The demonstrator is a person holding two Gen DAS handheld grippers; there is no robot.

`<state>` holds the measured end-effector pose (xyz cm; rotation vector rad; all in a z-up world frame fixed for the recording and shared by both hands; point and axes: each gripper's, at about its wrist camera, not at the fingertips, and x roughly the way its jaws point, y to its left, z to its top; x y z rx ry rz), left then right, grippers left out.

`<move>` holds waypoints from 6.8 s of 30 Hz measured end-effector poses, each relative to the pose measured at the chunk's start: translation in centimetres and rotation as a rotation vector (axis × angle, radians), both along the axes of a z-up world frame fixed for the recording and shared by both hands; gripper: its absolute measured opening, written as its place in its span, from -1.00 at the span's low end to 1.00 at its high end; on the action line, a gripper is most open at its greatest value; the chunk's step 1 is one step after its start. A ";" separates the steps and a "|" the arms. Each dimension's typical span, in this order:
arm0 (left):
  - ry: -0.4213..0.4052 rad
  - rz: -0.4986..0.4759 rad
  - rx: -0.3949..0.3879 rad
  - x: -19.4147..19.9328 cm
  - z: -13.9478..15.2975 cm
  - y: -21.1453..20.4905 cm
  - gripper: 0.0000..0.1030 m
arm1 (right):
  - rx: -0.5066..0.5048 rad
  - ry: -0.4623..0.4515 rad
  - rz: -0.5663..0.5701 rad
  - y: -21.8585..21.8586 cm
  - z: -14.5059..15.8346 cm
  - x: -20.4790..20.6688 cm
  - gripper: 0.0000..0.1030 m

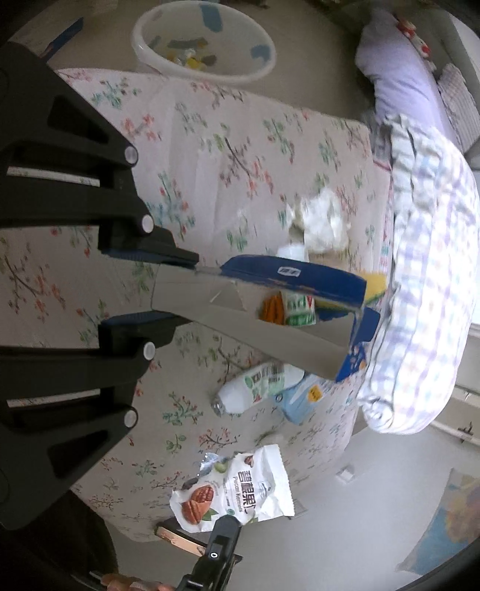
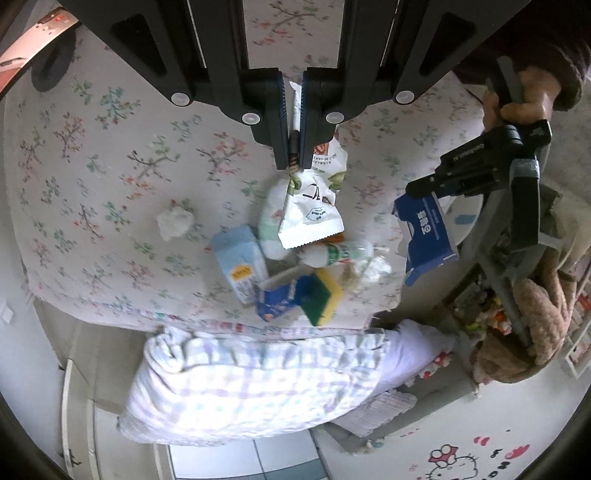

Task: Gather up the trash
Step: 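Carry the blue box and snack bag to the bin and open both tools, then move both tools back over the trash on the bed, then grasp the white tissue with the right tool while the left grasps the crumpled plastic bag, then carry the plastic bag and tissue to the white bin and open both tools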

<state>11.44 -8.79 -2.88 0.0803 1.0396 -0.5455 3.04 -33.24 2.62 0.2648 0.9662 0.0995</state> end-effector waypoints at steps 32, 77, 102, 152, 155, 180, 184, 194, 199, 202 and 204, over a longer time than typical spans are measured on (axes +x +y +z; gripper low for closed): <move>0.053 0.419 0.007 3.3 -1.3 19.9 -0.50 | 0.143 -0.039 0.251 15.3 -0.7 9.3 -0.88; 0.021 0.625 0.108 4.0 0.3 24.1 0.95 | 0.049 -0.005 0.269 24.2 -4.1 16.3 0.40; 0.000 0.386 0.134 4.9 1.5 9.7 0.95 | 0.015 0.138 -0.072 1.3 -4.1 10.9 0.46; 0.024 0.321 -0.170 12.6 -1.1 -1.6 -0.34 | 0.009 0.170 -0.264 -10.0 -5.9 10.4 -0.51; 0.017 0.312 -0.175 12.0 -0.6 -0.9 -0.34 | 0.017 0.147 -0.252 -9.2 -5.2 10.5 -0.51; -0.031 0.377 -0.078 6.8 1.5 11.0 -0.33 | 0.011 0.082 -0.016 4.6 -3.1 11.0 -0.51; -0.025 0.423 -0.065 6.3 1.1 14.1 -0.33 | 0.005 0.085 0.035 7.7 -3.5 11.6 -0.51; -0.005 0.534 -0.037 6.0 0.1 21.3 -0.32 | 0.010 0.094 0.157 14.9 -4.7 12.4 -0.51; 0.004 0.574 -0.029 6.0 -0.6 23.7 -0.31 | 0.011 0.094 0.203 17.5 -5.3 13.1 -0.51; 0.002 0.597 -0.046 6.0 -0.9 24.9 -0.29 | 0.025 0.094 0.237 19.3 -5.5 13.7 -0.51; -0.005 0.612 -0.056 6.0 -0.9 25.6 0.04 | 0.060 0.096 0.260 20.8 -5.6 14.2 -0.51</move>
